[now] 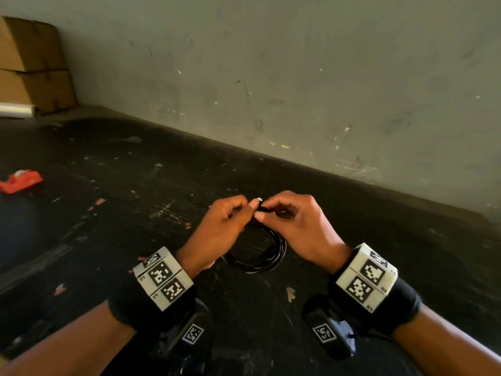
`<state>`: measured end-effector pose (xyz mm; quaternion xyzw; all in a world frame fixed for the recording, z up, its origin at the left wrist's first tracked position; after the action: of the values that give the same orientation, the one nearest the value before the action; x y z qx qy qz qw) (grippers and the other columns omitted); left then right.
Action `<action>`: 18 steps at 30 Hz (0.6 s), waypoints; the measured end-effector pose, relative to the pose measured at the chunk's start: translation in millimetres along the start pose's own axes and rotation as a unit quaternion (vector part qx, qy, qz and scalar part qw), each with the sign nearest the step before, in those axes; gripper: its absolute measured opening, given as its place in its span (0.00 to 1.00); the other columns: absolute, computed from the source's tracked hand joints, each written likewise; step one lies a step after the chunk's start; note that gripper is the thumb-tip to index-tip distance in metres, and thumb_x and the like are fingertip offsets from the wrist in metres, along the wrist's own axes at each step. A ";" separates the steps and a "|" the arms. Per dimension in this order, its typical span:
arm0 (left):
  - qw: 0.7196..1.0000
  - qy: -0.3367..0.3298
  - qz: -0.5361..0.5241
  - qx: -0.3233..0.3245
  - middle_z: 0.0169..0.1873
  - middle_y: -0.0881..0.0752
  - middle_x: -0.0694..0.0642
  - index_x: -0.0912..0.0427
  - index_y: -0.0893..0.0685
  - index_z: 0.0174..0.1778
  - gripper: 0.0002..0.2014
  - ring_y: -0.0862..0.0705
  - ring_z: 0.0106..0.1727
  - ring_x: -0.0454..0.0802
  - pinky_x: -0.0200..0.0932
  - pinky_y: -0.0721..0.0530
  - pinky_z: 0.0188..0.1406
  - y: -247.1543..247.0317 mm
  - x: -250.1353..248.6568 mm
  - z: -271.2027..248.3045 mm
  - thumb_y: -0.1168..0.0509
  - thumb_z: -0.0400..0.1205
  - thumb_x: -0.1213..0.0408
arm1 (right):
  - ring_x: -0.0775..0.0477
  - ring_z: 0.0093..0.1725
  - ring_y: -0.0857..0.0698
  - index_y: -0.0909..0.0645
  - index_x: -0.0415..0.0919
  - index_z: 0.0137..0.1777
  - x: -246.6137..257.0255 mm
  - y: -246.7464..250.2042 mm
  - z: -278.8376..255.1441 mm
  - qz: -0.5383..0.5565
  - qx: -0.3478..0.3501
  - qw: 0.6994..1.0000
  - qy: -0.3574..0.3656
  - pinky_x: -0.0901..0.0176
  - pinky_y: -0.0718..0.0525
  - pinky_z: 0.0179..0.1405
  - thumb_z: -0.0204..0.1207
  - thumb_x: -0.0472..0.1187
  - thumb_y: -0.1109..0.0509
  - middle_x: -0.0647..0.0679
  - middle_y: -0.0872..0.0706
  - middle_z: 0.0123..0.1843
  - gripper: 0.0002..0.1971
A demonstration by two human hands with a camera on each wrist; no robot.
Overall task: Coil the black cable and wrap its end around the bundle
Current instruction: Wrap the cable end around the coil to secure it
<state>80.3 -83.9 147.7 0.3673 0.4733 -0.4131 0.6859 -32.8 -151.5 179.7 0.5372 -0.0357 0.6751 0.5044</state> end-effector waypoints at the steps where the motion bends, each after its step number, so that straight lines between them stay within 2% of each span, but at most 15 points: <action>1: 1.000 -0.009 0.015 0.001 0.21 0.33 0.49 0.69 0.22 0.37 0.17 0.35 0.21 0.37 0.31 0.36 0.20 0.6 -0.3 0.8 0.42 0.85 0.59 | 0.46 0.46 0.11 0.12 0.35 0.46 -0.4 0.4 0.1 0.009 -0.001 1.000 -0.008 0.45 0.12 0.51 0.70 0.35 0.23 0.41 0.10 0.45 0.06; 4: 0.999 -0.015 0.045 0.011 0.22 0.32 0.49 0.73 0.24 0.38 0.20 0.34 0.22 0.37 0.33 0.36 0.22 0.8 1.4 1.8 0.43 0.85 0.57 | 0.48 0.44 0.10 0.11 0.36 0.46 -0.6 0.4 -0.6 0.040 0.011 0.999 -0.023 0.52 0.11 0.51 0.70 0.34 0.24 0.43 0.08 0.44 0.05; 6: 0.999 -0.011 0.051 0.014 0.22 0.32 0.48 0.72 0.22 0.39 0.20 0.34 0.22 0.37 0.33 0.35 0.21 1.6 3.0 2.3 0.43 0.85 0.55 | 0.50 0.44 0.09 0.10 0.37 0.45 -0.9 0.4 -1.0 0.046 0.012 0.999 -0.023 0.55 0.11 0.50 0.70 0.33 0.24 0.45 0.08 0.43 0.05; 11: 0.998 0.003 0.061 0.010 0.20 0.31 0.46 0.75 0.22 0.43 0.23 0.33 0.20 0.37 0.32 0.34 0.20 3.7 7.1 6.9 0.44 0.85 0.53 | 0.44 0.45 0.11 0.11 0.38 0.48 -2.2 2.2 -1.9 0.048 -0.013 0.999 0.001 0.49 0.11 0.53 0.69 0.31 0.23 0.44 0.09 0.43 0.08; 13: 0.996 -0.010 0.086 0.006 0.20 0.31 0.48 0.75 0.22 0.41 0.24 0.32 0.21 0.40 0.38 0.33 0.22 3.3 6.1 7.9 0.44 0.85 0.53 | 0.45 0.44 0.11 0.11 0.38 0.47 -2.4 1.8 -3.1 0.033 -0.015 0.999 0.007 0.50 0.11 0.51 0.69 0.31 0.23 0.44 0.10 0.42 0.07; 15: 0.991 -0.035 0.128 -0.003 0.22 0.30 0.52 0.74 0.22 0.37 0.24 0.31 0.24 0.44 0.47 0.32 0.27 2.8 3.2 7.4 0.44 0.85 0.53 | 0.49 0.42 0.11 0.13 0.39 0.50 -4.7 1.0 -3.0 0.029 -0.013 0.999 -0.007 0.56 0.12 0.48 0.69 0.32 0.24 0.45 0.11 0.41 0.10; 18: 0.990 -0.032 0.137 0.013 0.22 0.31 0.53 0.75 0.24 0.36 0.25 0.32 0.23 0.43 0.47 0.34 0.26 1.1 2.9 8.0 0.45 0.85 0.53 | 0.56 0.40 0.12 0.19 0.42 0.60 -9.2 1.2 -2.3 0.035 0.030 0.996 -0.070 0.63 0.13 0.46 0.71 0.35 0.25 0.49 0.12 0.39 0.17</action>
<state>84.7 -91.3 147.3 0.4238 0.3908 -0.3331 0.7461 -36.1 -156.6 172.3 0.5967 -0.0692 0.6534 0.4606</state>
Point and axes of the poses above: each hand's wrist, its own z-axis towards the middle knuckle, its own y-axis out of the back of the hand, x = y × z, the point moved 6 cm from there along z, towards the middle knuckle
